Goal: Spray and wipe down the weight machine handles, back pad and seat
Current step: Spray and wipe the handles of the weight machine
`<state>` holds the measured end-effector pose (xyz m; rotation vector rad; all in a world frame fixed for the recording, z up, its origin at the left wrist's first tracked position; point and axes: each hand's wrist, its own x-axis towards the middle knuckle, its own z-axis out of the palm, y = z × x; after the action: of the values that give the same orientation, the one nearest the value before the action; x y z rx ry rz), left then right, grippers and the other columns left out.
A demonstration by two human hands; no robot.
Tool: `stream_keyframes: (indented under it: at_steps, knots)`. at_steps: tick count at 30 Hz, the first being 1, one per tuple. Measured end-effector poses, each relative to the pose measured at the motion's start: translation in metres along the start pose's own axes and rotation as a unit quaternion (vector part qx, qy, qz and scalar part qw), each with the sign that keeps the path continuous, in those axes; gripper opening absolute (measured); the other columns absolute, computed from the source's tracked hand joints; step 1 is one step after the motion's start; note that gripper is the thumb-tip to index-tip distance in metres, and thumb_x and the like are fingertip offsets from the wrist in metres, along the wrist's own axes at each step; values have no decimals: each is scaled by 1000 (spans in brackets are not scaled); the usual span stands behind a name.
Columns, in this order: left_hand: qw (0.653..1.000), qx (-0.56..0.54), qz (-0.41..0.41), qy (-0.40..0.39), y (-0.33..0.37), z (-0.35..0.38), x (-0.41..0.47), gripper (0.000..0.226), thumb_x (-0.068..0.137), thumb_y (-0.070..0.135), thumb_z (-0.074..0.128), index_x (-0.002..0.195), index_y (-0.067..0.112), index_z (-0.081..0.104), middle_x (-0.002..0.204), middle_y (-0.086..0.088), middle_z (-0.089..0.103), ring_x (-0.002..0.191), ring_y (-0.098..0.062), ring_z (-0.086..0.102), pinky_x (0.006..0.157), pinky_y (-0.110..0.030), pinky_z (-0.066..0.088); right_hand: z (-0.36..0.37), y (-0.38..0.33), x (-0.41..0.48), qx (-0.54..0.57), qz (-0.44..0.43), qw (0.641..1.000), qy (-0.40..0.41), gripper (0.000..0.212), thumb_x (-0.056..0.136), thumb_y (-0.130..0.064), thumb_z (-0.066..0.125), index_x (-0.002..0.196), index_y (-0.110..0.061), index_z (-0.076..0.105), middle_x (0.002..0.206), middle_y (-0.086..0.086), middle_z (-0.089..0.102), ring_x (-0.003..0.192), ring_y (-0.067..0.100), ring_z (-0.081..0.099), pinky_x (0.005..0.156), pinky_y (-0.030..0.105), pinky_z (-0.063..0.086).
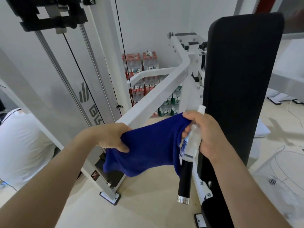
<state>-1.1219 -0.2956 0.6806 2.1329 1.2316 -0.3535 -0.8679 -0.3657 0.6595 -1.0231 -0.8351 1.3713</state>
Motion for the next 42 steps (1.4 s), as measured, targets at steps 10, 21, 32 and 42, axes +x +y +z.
stream_keyframes:
  at_steps: [10, 21, 32, 42]
  knots:
    - [916, -64, 46, 394, 47, -31, 75, 53, 63, -14, 50, 101, 22, 60, 110, -8, 59, 106, -26, 54, 86, -38, 51, 13, 35, -11, -183, 95, 978, 36, 31, 88, -16, 63, 61, -3, 56, 46, 9, 54, 43, 20, 49, 48, 25, 45]
    - [946, 123, -60, 292, 7, 73, 100, 39, 82, 52, 58, 109, 28, 44, 89, 4, 66, 80, -20, 64, 74, -41, 57, -12, 18, 16, -431, 62, 896, 88, 9, 90, -30, 62, 96, -24, 65, 76, 5, 67, 58, 20, 66, 65, 38, 58]
    - [998, -55, -17, -8, 30, 22, 134, 28, 75, 32, 73, 97, 21, 60, 94, -1, 68, 89, -21, 63, 87, -41, 52, -50, 13, 53, -407, 108, 907, 32, 7, 88, -25, 72, 94, -22, 73, 81, 2, 70, 63, 11, 61, 56, 22, 51]
    - [879, 263, 143, 370, 77, 79, 147, 54, 78, 23, 68, 126, 24, 44, 112, -2, 57, 98, -25, 56, 79, -37, 47, -56, 6, 56, -309, 32, 950, -2, 42, 92, -12, 62, 128, -34, 60, 116, 4, 63, 70, 17, 63, 54, 23, 53]
